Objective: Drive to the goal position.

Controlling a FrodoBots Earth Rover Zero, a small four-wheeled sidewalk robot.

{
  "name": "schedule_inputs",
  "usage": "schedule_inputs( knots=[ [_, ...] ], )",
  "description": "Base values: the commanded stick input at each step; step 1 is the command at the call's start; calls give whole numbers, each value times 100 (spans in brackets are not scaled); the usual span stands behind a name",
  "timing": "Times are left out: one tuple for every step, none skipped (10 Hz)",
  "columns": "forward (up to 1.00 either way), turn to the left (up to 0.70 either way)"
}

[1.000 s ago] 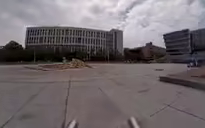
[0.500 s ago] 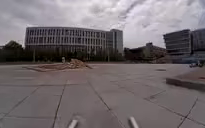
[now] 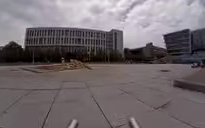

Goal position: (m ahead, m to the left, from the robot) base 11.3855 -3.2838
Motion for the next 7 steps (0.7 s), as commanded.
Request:
schedule_inputs(
  knots=[
    [70,2],
    [70,2],
    [70,2],
    [70,2],
    [70,2],
    [70,2],
    [70,2]
  ],
)
